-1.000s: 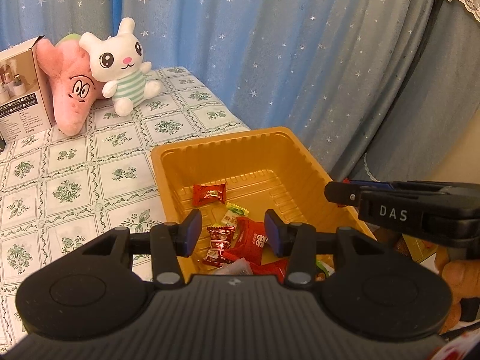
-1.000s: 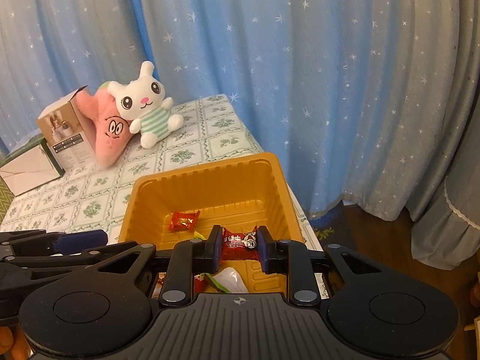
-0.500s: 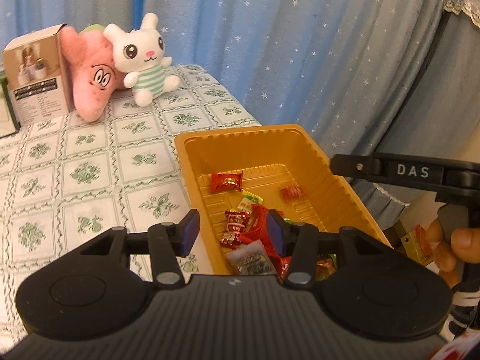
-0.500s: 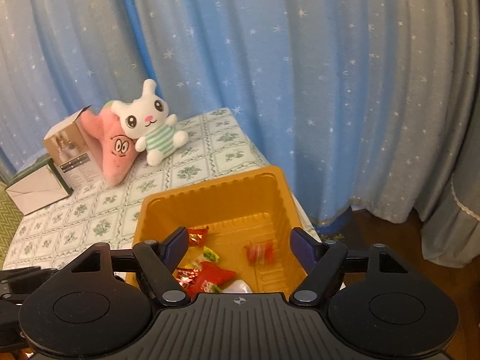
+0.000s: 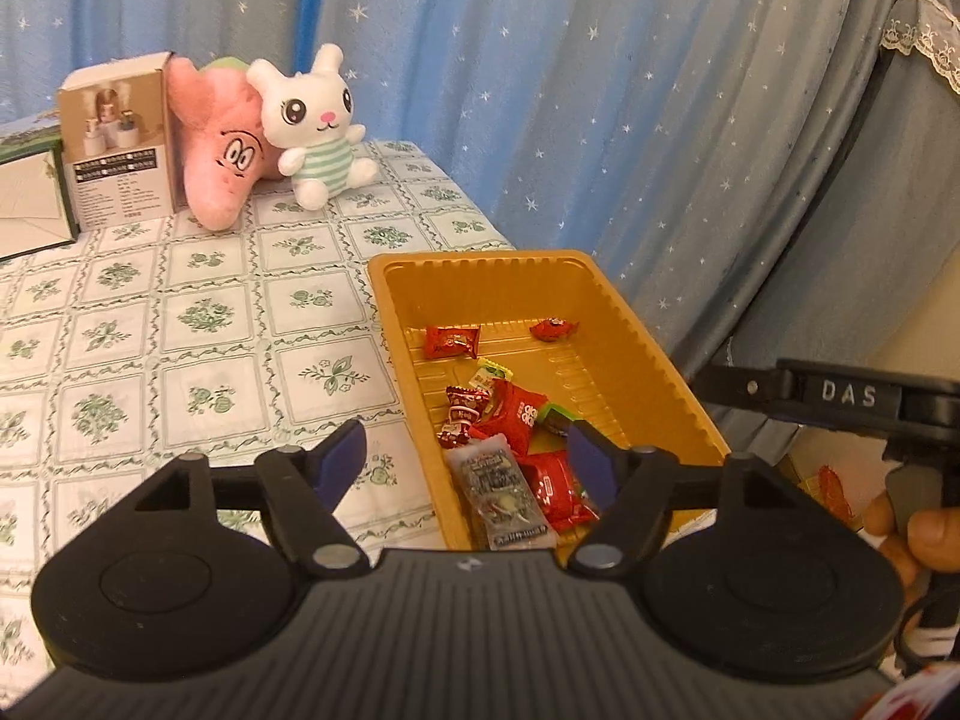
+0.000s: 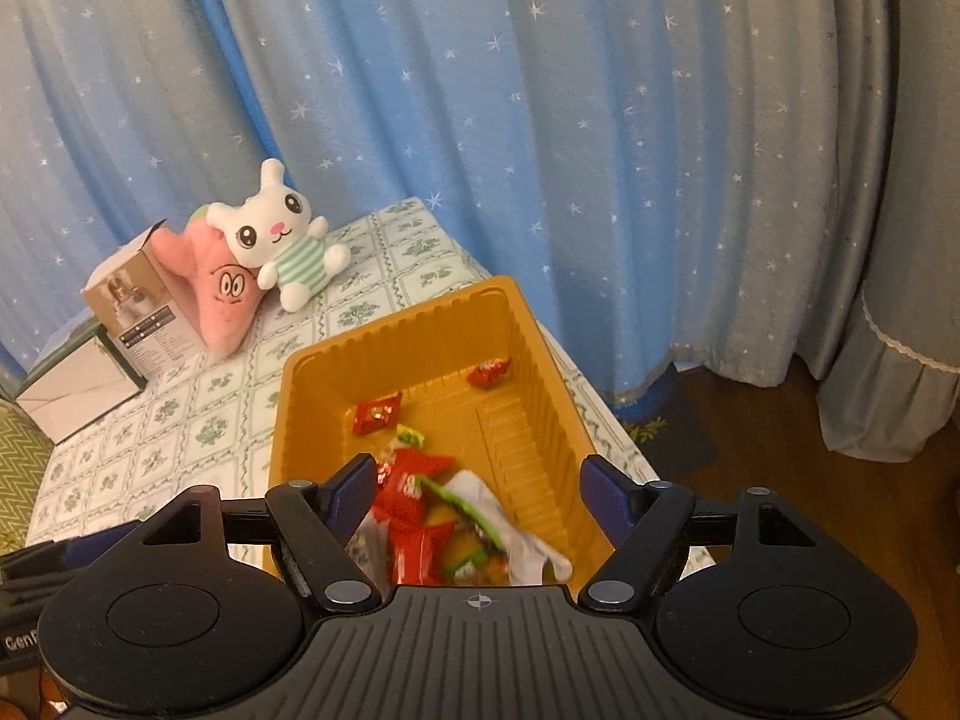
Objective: Organize snacks
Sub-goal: 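Withdraw both open tools from the tray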
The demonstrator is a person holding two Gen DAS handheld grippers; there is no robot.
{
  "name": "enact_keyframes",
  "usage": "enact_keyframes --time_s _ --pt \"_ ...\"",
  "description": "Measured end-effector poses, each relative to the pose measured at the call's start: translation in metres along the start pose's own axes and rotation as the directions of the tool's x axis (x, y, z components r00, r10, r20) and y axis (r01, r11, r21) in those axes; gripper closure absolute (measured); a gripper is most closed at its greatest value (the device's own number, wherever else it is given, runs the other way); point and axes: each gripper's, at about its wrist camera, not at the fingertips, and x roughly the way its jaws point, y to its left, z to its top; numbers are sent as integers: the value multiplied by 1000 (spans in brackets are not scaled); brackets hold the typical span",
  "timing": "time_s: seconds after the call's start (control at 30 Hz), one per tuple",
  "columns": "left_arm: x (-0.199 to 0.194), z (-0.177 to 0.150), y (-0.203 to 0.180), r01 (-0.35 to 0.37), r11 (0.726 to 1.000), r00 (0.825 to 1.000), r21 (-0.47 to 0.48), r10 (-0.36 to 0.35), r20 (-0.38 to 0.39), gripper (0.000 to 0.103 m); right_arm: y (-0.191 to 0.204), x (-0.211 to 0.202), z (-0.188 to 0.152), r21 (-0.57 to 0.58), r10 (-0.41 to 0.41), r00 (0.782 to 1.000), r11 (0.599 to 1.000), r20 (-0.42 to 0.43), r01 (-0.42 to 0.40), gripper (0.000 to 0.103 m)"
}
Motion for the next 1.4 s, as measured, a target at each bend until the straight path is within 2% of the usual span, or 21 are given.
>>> enact_keyframes --time_s 0.2,0.4,0.47,0.53,0.67,0.87,1.13,1.4 --pt "-29 -10 -5 -8 1000 999 -11 9 37 15 9 -30 -16 -39 -2 1000 999 6 2 29" --pt "-53 -21 -9 -23 1000 998 -11 23 52 8 12 -56 -34 -35 -18 1000 999 -1 18 29" --pt "-61 -26 -10 -37 999 998 -2 37 55 6 12 -65 -39 -34 -21 1000 999 -2 21 26" --pt "-67 -31 -12 -46 999 998 12 46 54 5 11 -73 -44 -37 -21 1000 999 0 21 20" --pt "-80 -42 -14 -57 998 997 11 56 56 0 10 -88 -52 -55 -22 1000 998 3 22 17" --pt "-98 -59 -8 -54 999 997 -9 54 55 0 7 -106 -63 -58 -41 999 997 -10 40 15" --pt "-122 -75 -1 -97 995 993 -31 98 67 0 9 -126 -77 -74 -32 999 997 3 32 15" --pt "-144 -87 -2 -132 990 990 -46 134 48 0 21 -136 -90 -107 -15 1000 994 12 17 15"
